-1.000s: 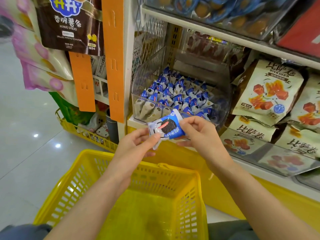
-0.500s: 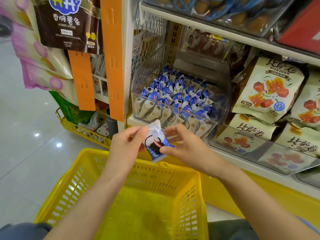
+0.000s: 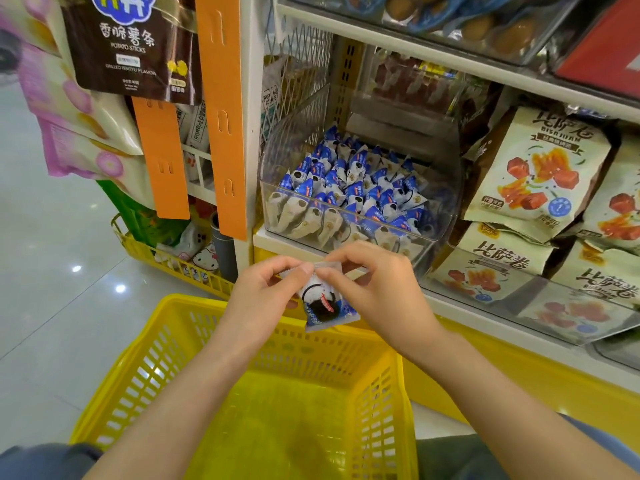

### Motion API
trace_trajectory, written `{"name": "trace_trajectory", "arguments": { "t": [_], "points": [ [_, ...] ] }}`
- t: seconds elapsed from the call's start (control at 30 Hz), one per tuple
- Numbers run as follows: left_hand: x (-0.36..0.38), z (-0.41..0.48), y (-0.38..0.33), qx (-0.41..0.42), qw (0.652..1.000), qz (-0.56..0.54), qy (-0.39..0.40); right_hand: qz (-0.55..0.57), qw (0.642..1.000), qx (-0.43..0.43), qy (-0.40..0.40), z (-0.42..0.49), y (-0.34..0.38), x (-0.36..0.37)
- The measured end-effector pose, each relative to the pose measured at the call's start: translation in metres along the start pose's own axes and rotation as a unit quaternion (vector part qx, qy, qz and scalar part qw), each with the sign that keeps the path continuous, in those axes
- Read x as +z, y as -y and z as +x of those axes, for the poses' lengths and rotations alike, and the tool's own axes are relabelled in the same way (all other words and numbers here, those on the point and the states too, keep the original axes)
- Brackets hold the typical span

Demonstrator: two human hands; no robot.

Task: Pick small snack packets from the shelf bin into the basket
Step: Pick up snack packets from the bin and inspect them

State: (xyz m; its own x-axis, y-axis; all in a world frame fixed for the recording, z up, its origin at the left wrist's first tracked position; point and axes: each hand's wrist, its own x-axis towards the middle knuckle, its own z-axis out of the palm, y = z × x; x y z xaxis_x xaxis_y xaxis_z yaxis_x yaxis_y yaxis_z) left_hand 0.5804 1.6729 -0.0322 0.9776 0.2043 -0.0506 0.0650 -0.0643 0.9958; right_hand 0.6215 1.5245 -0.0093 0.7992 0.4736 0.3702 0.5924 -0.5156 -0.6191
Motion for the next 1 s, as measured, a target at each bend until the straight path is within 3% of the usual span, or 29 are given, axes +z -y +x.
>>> {"name": "trace_trajectory", "arguments": {
  "t": [0.17,0.23,0.37,0.5,0.63,0.73,0.8,0.9,1.0],
  "points": [
    [0.001,0.0,0.0,-0.063,0.998,0.001,-0.003,0.21,0.957,0.195,-0.05,0.007,-0.003,-0.003],
    [0.003,-0.001,0.003,-0.098,0.994,0.041,0.02,0.26,0.935,0.228,-0.073,0.008,-0.003,-0.005],
    [0.001,0.001,0.007,-0.132,0.99,0.046,0.005,0.238,0.956,0.156,-0.068,0.007,0.002,-0.008],
    [-0.001,0.004,-0.004,-0.183,0.972,-0.149,0.02,0.15,0.986,0.076,-0.017,0.005,0.006,-0.009],
    [-0.003,0.003,-0.008,-0.148,0.955,-0.255,0.031,0.031,0.998,-0.063,0.005,0.001,0.004,-0.009],
    [-0.006,0.003,-0.006,-0.106,0.968,-0.229,-0.012,-0.038,0.994,-0.094,0.034,-0.003,0.004,-0.005],
    [-0.007,0.003,-0.005,-0.086,0.977,-0.194,-0.024,0.019,0.998,-0.05,0.039,-0.003,0.007,-0.002],
    [-0.005,0.001,-0.003,-0.072,0.986,-0.147,-0.006,0.12,0.989,0.087,0.0,0.001,0.01,-0.001],
    [-0.002,0.0,-0.001,-0.069,0.988,-0.129,0.054,0.267,0.937,0.225,0.033,0.006,0.007,-0.003]
  ]
}}
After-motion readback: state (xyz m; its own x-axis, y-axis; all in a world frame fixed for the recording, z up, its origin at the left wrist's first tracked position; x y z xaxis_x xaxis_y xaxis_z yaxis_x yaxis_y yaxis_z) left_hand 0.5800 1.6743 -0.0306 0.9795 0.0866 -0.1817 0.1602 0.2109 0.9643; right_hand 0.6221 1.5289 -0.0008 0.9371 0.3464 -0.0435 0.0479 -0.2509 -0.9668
